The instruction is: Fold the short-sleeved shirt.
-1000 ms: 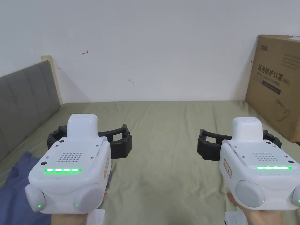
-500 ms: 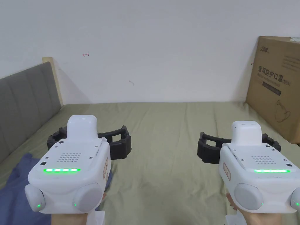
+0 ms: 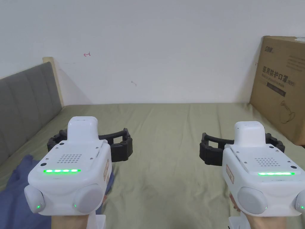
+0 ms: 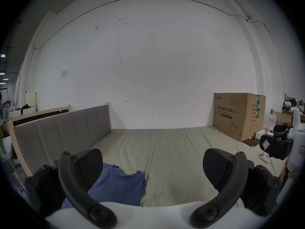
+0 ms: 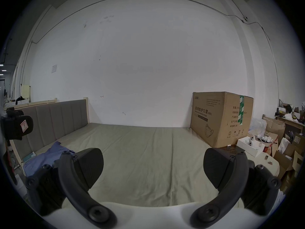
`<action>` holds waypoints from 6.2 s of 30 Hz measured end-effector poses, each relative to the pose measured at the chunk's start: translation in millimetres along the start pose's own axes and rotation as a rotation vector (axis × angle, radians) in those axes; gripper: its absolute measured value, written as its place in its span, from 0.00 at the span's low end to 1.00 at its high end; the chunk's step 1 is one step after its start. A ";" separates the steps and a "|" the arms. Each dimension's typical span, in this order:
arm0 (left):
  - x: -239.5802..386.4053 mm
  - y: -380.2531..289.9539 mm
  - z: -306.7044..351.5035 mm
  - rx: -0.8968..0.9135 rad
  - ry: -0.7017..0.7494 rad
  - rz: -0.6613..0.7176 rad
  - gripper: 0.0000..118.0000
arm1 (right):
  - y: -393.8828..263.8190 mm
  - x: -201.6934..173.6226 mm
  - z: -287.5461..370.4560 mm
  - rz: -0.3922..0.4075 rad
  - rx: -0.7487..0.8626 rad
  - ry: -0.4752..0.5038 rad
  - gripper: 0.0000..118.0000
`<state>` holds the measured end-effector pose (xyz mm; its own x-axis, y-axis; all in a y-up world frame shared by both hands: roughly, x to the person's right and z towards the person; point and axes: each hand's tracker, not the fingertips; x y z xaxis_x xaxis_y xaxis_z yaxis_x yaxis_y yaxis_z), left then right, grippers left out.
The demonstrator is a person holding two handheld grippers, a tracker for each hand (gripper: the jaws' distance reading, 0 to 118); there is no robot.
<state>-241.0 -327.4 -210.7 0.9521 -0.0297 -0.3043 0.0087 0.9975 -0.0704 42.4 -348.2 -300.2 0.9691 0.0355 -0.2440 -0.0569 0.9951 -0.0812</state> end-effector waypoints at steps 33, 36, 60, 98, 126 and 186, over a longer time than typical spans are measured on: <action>-7.4 -3.3 -2.3 -0.012 -0.012 0.013 1.00 | -0.3 -0.6 1.3 0.012 0.004 0.006 1.00; -7.4 -2.9 -1.8 -0.013 -0.015 0.010 1.00 | 0.1 -0.1 1.0 -0.006 0.000 0.012 1.00; -17.6 -11.5 6.5 -0.038 -0.043 0.042 0.00 | -3.8 -5.2 -4.8 -0.052 -0.011 0.003 0.00; -224.6 -170.4 -70.4 -0.746 0.255 0.341 0.41 | -56.3 -206.5 -85.2 0.003 -0.328 0.540 0.00; -219.9 -224.2 -176.4 -0.946 0.274 0.354 0.00 | -109.9 -170.1 -150.7 -0.044 -0.516 0.435 0.00; 96.3 -133.5 -129.5 -0.842 -0.430 0.107 0.00 | -78.3 129.8 -53.3 -0.303 -0.463 -0.065 0.00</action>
<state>-190.1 -471.7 -353.6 0.9673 0.2530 0.0149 -0.1488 0.6147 -0.7746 159.8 -426.5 -377.1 0.9704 -0.2259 -0.0851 0.1414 0.8177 -0.5579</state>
